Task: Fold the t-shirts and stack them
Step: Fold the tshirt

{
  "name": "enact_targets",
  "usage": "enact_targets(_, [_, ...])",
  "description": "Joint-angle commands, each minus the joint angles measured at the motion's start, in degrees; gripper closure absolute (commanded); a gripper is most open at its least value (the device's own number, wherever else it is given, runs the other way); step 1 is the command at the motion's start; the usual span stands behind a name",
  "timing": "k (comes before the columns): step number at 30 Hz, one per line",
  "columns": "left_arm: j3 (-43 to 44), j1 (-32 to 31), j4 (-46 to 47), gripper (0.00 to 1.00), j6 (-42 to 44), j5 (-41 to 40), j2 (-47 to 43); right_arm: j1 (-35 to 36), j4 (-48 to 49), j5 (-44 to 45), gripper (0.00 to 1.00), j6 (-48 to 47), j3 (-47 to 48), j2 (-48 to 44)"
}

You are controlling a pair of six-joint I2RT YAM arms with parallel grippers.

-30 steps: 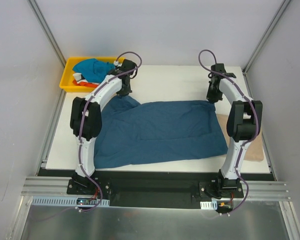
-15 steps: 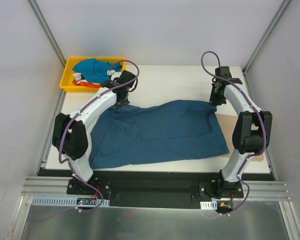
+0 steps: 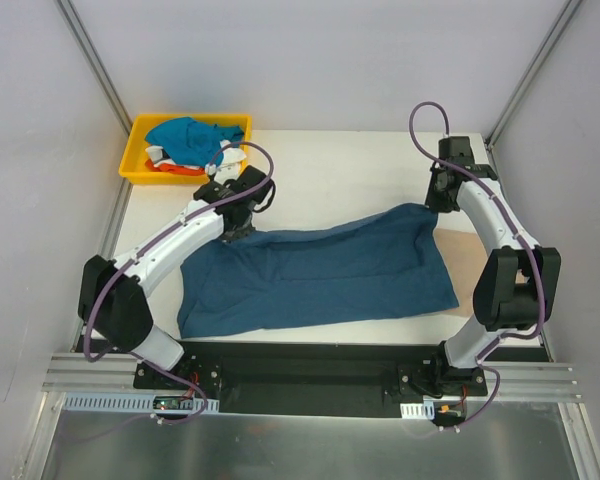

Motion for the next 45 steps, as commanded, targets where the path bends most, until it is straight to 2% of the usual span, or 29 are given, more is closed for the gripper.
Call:
enact_targets(1, [-2.79,-1.80,-4.60,1.00,-4.96,-2.04,-5.64,0.19,0.12,0.57,0.99,-0.46,-2.17,-4.31])
enact_targets(12, [-10.43,-7.69,-8.81,1.00,-15.07,0.87,-10.83,0.10,-0.23,1.98,0.99,-1.08,-2.44,-3.97])
enact_targets(18, [-11.23,-11.91,-13.92,1.00,-22.37,0.25,-13.47,-0.08,-0.23,2.16,0.99,-1.43,-2.09,-2.92])
enact_targets(24, [-9.47,-15.61,-20.68,1.00,-27.99,-1.07,-12.51,-0.25,-0.32,2.25,0.99,-1.60,-2.09,-2.47])
enact_targets(27, [-10.61,-16.75,-20.69,0.97,-27.91,0.51,-11.28,-0.34,-0.40,2.60,0.99,-1.69,-2.27,-2.30])
enact_targets(30, [-11.41,-19.47,-20.60,0.85,-27.21,3.32,-10.31,-0.52,-1.28,3.91,0.99,-1.43,-2.27,-2.03])
enact_targets(31, [-11.32,-20.35,-20.51,0.79,-26.69,4.20,-10.22,-0.69,-1.72,4.52,0.95,-1.25,-2.18,-1.95])
enact_targets(32, [-11.41,-22.71,-20.43,0.62,-26.25,5.51,-10.31,-0.69,-2.59,5.84,0.90,-0.64,-2.27,-2.03])
enact_targets(33, [-11.49,-23.69,-20.25,0.53,-24.94,6.39,-10.92,-0.78,-3.04,6.28,0.84,-0.46,-2.35,-2.21])
enact_targets(34, [-11.67,-24.48,-20.25,0.48,-24.14,7.18,-11.36,-0.87,-3.39,6.38,0.82,-0.29,-2.62,-2.47])
enact_targets(35, [-12.37,-25.53,-20.34,0.38,-23.61,7.71,-11.97,-0.87,-3.91,6.81,0.80,0.50,-3.40,-3.34])
enact_targets(36, [-12.98,-25.63,-20.25,0.34,-22.73,8.94,-13.98,-0.87,-4.01,6.90,0.75,0.94,-3.84,-3.87])
enact_targets(37, [-13.60,-25.72,-20.25,0.29,-22.73,8.95,-15.13,-0.87,-4.09,6.56,0.56,1.12,-4.28,-4.40])
enact_targets(39, [-14.92,-25.63,-19.81,0.16,-22.38,7.55,-18.82,-0.87,-4.18,5.76,0.45,1.91,-5.34,-6.16])
enact_targets(40, [-15.01,-25.54,-18.77,0.10,-22.11,6.85,-19.88,-0.87,-4.27,5.59,0.36,2.00,-5.43,-6.69])
enact_targets(41, [-15.18,-25.54,-17.80,0.01,-21.50,6.41,-21.63,-0.96,-4.53,5.50,0.31,2.00,-5.52,-7.65])
enact_targets(45, [-16.06,-21.87,-11.21,0.01,-16.33,5.26,-23.23,-0.87,-4.97,2.52,0.05,3.39,-6.04,-10.20])
